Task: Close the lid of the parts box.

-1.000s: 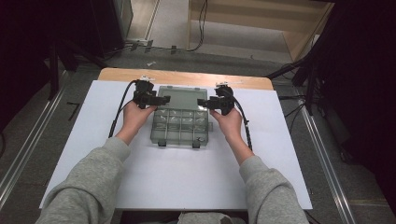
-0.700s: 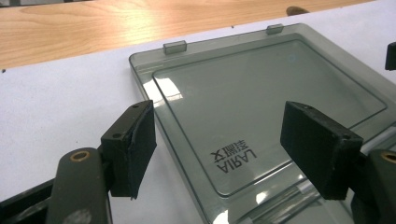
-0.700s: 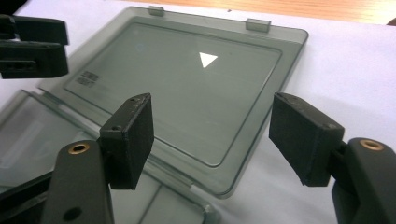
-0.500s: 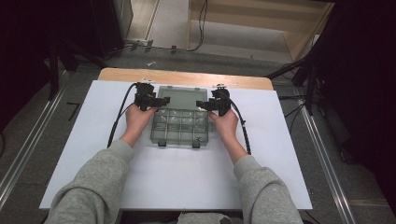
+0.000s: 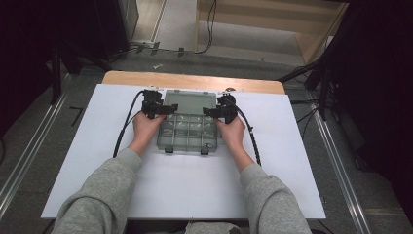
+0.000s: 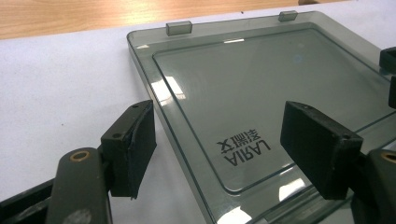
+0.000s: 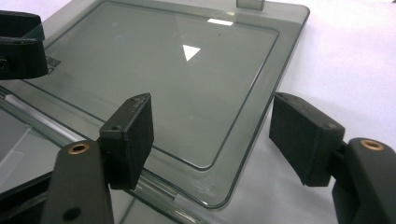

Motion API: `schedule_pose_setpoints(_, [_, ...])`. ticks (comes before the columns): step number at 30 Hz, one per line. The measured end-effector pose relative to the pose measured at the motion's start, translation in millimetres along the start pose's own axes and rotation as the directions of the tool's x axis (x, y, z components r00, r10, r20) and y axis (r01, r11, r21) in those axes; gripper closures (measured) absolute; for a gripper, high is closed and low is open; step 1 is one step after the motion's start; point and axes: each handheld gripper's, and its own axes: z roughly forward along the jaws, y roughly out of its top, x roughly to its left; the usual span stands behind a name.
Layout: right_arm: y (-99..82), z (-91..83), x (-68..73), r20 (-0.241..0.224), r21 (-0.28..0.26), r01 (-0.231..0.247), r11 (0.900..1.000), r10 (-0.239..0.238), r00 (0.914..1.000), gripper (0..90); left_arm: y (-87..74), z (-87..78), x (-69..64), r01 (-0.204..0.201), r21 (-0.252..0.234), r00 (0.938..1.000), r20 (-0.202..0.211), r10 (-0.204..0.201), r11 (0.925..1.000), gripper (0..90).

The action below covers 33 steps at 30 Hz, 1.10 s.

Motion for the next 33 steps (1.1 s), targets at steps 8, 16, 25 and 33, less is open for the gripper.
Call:
schedule_pose_setpoints(8, [-1.4,3.0,-2.3,-0.015,-0.013,-0.012,0.9998,0.012,0.9998,27.4,-1.9,3.9,1.1,0.015,0.002,0.9998,0.013,-0.015,0.9999,27.0])
schedule_pose_setpoints(16, [-1.0,4.0,-0.3,-0.011,-0.011,0.016,0.9998,-0.016,0.9998,24.0,-3.6,8.2,-0.4,-0.007,-0.013,0.9998,0.02,0.007,0.9999,20.2])
schedule_pose_setpoints(25, [0.0,5.4,-1.9,-0.037,0.024,-0.036,0.999,0.037,0.9986,20.9,-4.4,10.5,2.2,0.03,-0.007,0.9987,0.042,-0.03,0.9995,18.6])
schedule_pose_setpoints(33, [2.0,3.9,1.9,-0.019,0.057,-0.086,0.9947,0.087,0.996,22.6,-4.3,10.8,1.9,0.033,-0.008,0.9987,0.038,-0.033,0.9994,18.7])
